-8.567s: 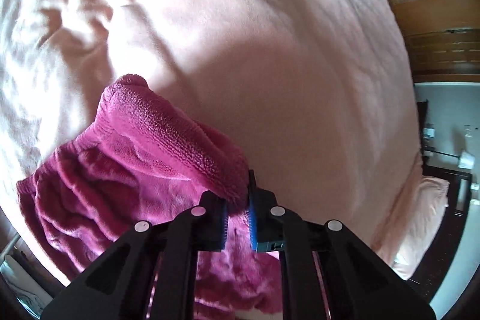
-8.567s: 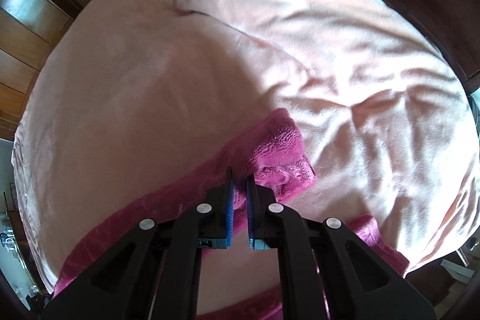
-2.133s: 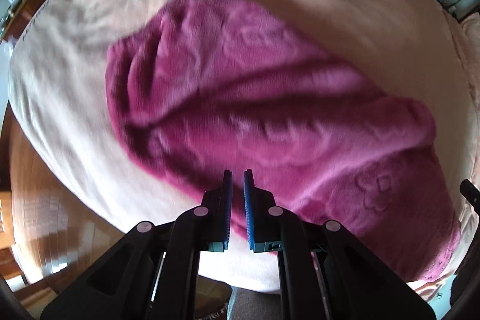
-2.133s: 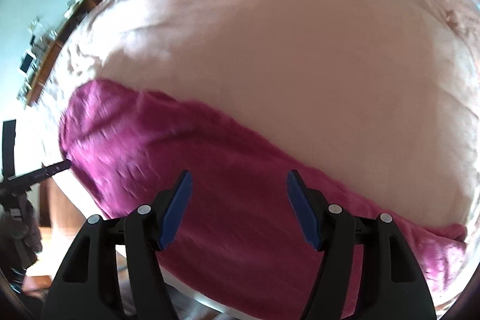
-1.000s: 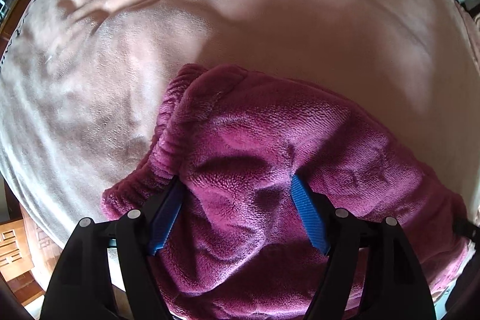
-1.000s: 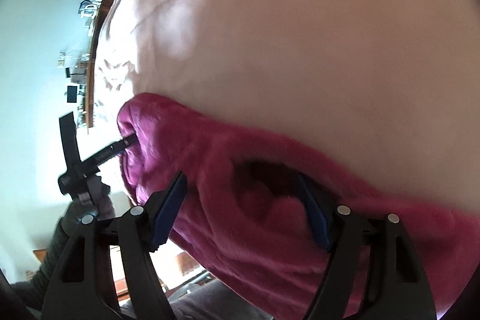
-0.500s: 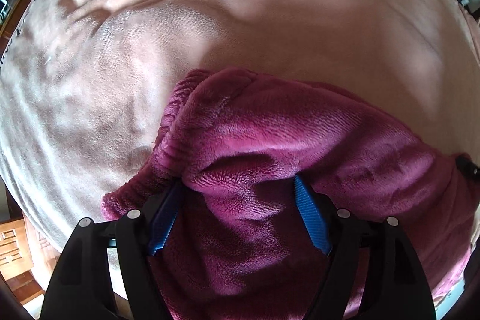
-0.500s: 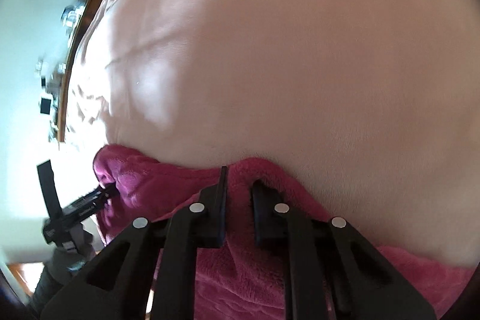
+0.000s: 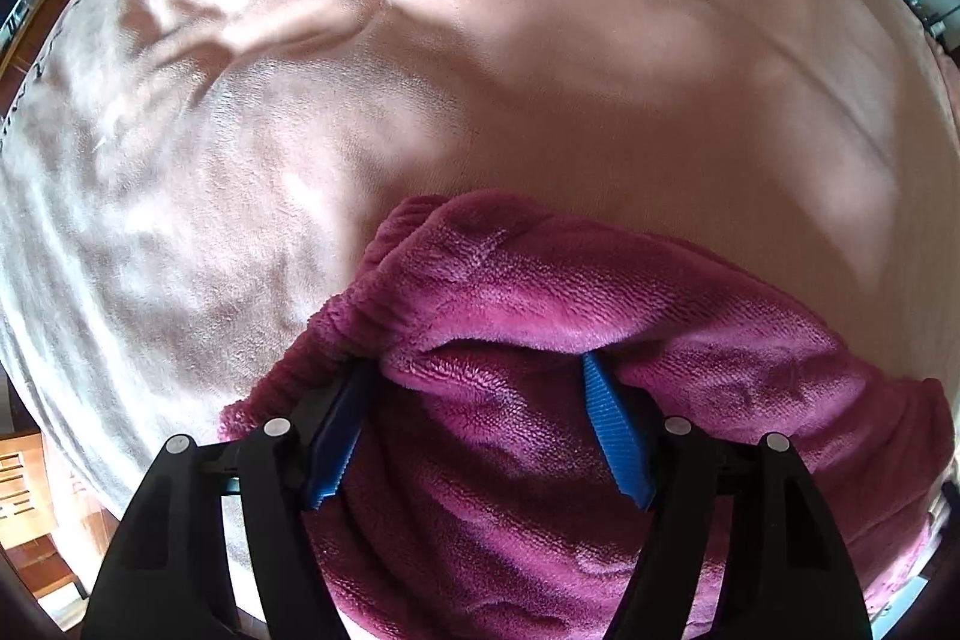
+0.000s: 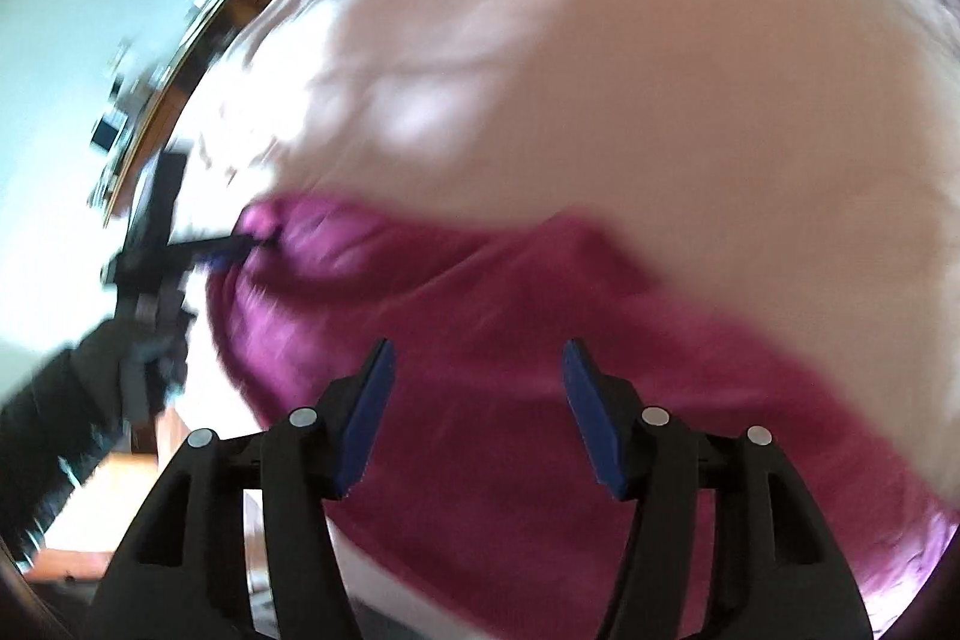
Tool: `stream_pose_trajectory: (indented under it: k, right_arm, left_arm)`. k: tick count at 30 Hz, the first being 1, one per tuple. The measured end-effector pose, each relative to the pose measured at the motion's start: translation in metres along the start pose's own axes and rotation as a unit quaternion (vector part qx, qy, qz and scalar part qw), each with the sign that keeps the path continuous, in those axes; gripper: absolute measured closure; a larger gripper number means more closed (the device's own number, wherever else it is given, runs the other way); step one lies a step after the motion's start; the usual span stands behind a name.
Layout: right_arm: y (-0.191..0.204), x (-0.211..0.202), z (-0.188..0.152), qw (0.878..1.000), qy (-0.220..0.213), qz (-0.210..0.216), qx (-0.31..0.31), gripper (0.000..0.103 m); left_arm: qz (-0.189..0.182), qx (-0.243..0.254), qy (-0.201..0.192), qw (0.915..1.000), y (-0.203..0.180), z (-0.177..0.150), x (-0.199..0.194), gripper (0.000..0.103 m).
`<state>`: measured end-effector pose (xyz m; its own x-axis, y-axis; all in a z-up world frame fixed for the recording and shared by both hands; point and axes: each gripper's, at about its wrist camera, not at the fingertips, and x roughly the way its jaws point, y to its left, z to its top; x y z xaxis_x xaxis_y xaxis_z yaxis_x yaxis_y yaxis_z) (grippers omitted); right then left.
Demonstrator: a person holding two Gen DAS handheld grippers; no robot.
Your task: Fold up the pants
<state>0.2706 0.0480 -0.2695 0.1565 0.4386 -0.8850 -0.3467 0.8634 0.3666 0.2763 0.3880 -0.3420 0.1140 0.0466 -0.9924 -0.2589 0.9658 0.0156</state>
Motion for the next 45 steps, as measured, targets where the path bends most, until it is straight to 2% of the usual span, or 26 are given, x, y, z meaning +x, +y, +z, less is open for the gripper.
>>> stream_pose_trajectory:
  k: [3,5,6,10,14,16,20,24,26,28,32,34,39,41,45]
  right_arm:
    - [0.03,0.036,-0.027,0.997,0.038,-0.045,-0.048,0.044]
    - [0.032,0.056,-0.052,0.992,0.065,-0.085,-0.067,0.044]
    - [0.029,0.062,-0.062,0.991,0.077,-0.091,-0.066,0.044]
    - [0.013,0.064,-0.101,0.988,0.108,-0.087,-0.061,0.043]
    - [-0.009,0.053,-0.127,0.991,0.124,-0.055,-0.015,0.043]
    - [-0.018,0.046,-0.134,0.992,0.122,-0.041,0.001,0.043]
    - [-0.038,0.016,-0.14,0.995,0.092,-0.024,0.026,0.044]
    - [-0.081,-0.027,-0.154,0.995,0.051,-0.043,0.078,0.044]
    - [-0.105,-0.048,-0.161,0.992,0.033,-0.062,0.108,0.044]
    - [-0.131,-0.067,-0.175,0.986,0.018,-0.087,0.138,0.044]
    - [-0.199,-0.111,-0.208,0.966,-0.009,-0.141,0.215,0.044]
    - [-0.235,-0.134,-0.231,0.951,-0.027,-0.165,0.261,0.044]
    - [-0.324,-0.206,-0.282,0.902,-0.077,-0.219,0.364,0.044]
    - [-0.351,-0.228,-0.294,0.891,-0.091,-0.229,0.382,0.044]
    - [-0.39,-0.245,-0.298,0.887,-0.105,-0.228,0.388,0.044]
  left_arm:
    - [0.006,0.015,-0.009,0.9998,-0.002,-0.009,-0.004,0.034]
    - [0.01,0.026,-0.014,0.9995,-0.001,-0.015,-0.008,0.034]
    - [0.012,0.028,-0.014,0.9994,0.0,-0.019,-0.008,0.034]
    - [0.018,0.033,-0.016,0.9992,-0.001,-0.028,-0.01,0.034]
    - [0.03,0.029,-0.018,0.999,-0.015,-0.03,-0.013,0.035]
    - [0.034,0.027,-0.019,0.9989,-0.024,-0.033,-0.018,0.035]
    - [0.045,0.042,-0.049,0.9969,-0.05,-0.042,-0.046,0.035]
    - [0.047,0.08,-0.075,0.9929,-0.084,-0.06,-0.073,0.034]
    - [0.041,0.115,-0.08,0.9893,-0.112,-0.075,-0.079,0.034]
    - [0.034,0.15,-0.078,0.985,-0.14,-0.092,-0.08,0.033]
    - [0.024,0.201,-0.071,0.9766,-0.19,-0.126,-0.074,0.033]
    - [0.015,0.221,-0.061,0.9732,-0.216,-0.145,-0.075,0.033]
    - [0.016,0.268,-0.039,0.9626,-0.255,-0.198,-0.064,0.033]
    - [0.021,0.273,-0.031,0.9614,-0.268,-0.212,-0.061,0.033]
    - [0.034,0.272,-0.022,0.9615,-0.282,-0.232,-0.054,0.033]
